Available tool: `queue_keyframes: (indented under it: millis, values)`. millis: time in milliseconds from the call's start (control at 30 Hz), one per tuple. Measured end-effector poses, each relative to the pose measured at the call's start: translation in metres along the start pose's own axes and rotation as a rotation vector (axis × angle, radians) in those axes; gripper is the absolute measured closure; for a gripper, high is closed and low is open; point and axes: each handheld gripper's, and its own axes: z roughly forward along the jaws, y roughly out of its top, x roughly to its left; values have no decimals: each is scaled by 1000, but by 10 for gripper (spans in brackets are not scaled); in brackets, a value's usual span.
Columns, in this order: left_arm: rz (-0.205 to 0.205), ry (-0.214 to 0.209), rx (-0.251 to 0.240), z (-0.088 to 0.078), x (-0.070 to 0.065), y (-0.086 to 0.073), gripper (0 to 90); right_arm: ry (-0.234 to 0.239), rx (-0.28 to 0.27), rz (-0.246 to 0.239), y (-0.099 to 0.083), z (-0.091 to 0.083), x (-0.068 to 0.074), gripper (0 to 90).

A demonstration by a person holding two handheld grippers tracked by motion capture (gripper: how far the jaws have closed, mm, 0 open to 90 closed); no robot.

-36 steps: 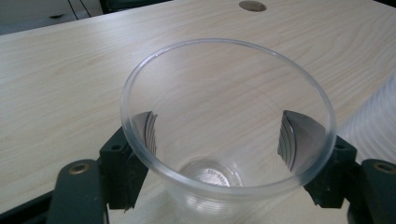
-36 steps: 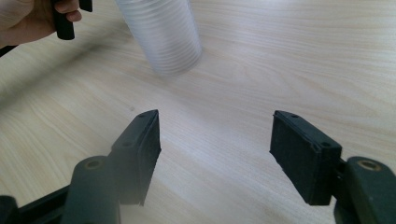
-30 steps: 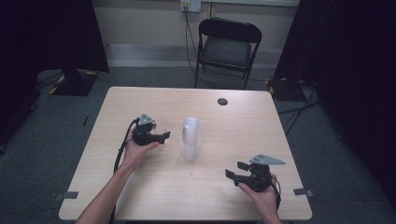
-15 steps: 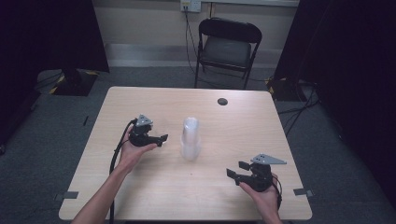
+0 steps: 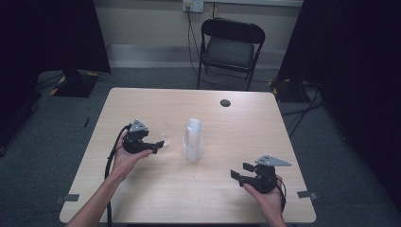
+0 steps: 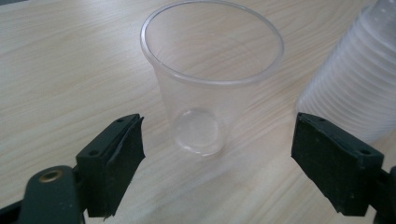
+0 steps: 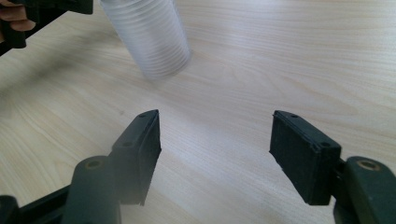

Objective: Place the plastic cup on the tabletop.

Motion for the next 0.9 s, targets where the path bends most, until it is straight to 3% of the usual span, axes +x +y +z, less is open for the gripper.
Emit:
queue_keyframes:
  millis: [67,233,300,333,433,533,600,633,700,833,900]
  values:
    - [4,1,-27,-6,-3,0,242,0,-1,4,0,0,-1,334]
    - [3,6,-72,-17,-8,-1,237,-8,-2,7,0,-1,-3,333]
    - [5,8,-65,-18,-9,-2,238,-11,-4,9,0,-2,-3,333]
    - [25,-1,-35,-21,-11,-2,244,-13,-7,10,0,-2,-4,333]
    - [51,-5,-25,-27,-13,-2,262,-16,-11,11,0,-3,-5,333]
    - [40,-9,-47,-31,-16,-4,277,-19,-9,15,0,-3,-5,333]
    - [41,-19,-23,-37,-18,-9,283,-24,-13,15,-1,-4,-7,333]
    - [17,-17,-14,-39,-20,-10,280,-25,-12,17,-1,-4,-7,333]
    - [8,-27,-25,-46,-24,-13,280,-29,-10,18,-1,-4,-8,333]
    - [18,-37,10,-54,-33,-20,271,-35,-6,22,-1,-4,-11,333]
    - [11,-42,0,-59,-36,-22,265,-39,-8,23,-2,-3,-12,333]
